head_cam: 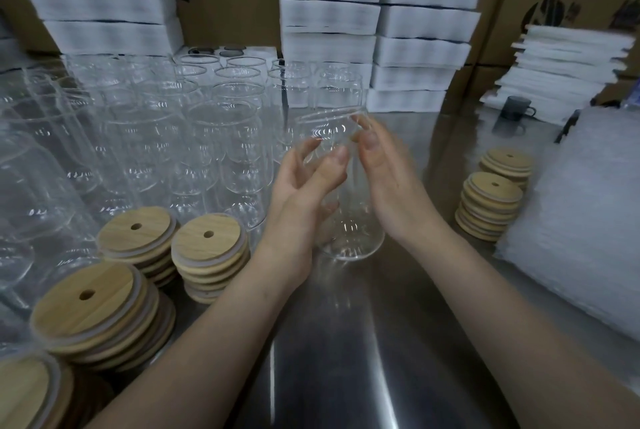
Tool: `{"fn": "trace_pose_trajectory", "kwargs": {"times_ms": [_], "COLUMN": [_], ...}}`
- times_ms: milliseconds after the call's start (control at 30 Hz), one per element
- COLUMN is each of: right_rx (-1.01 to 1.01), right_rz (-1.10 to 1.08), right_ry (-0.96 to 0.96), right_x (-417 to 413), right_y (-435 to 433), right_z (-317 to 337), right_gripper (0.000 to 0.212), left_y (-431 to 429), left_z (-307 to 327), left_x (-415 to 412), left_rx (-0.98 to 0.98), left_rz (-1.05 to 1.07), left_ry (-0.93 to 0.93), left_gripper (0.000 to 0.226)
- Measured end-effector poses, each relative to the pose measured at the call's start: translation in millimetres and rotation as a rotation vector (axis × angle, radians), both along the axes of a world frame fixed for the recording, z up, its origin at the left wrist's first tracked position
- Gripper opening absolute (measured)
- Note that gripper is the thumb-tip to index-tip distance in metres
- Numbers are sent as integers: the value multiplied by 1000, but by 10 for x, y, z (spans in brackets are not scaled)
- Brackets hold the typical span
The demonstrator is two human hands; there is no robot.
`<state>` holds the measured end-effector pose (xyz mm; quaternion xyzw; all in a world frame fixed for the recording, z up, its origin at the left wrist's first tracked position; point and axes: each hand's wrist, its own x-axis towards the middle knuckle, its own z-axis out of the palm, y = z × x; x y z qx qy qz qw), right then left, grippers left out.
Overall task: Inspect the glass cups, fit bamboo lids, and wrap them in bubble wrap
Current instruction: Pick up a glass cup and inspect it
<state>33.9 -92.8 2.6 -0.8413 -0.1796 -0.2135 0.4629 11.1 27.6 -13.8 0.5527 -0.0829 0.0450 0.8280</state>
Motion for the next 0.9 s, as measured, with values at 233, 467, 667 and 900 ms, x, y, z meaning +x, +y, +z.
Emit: {"fn": "trace_pose_trajectory", "kwargs": {"times_ms": [233,467,667,900], "right_rx": [-341,-663,-746,-739], "right_rz": [-698,-806,-831,-861], "right_ry": [-11,551,628,570], "right_x": [97,142,171,225], "right_y": [-306,-532,-546,-633], "right_z": [99,174,186,137], "right_gripper": [35,47,52,53], "left_y": [-11,-2,-2,-8], "left_z": [-61,-119,-111,-108], "left_x": [37,52,45,40], "left_rx": [126,269,284,347], "left_rz": [257,381,365,357], "left_ry": [-144,-156,-151,-167], "left_gripper": [69,82,80,88]}}
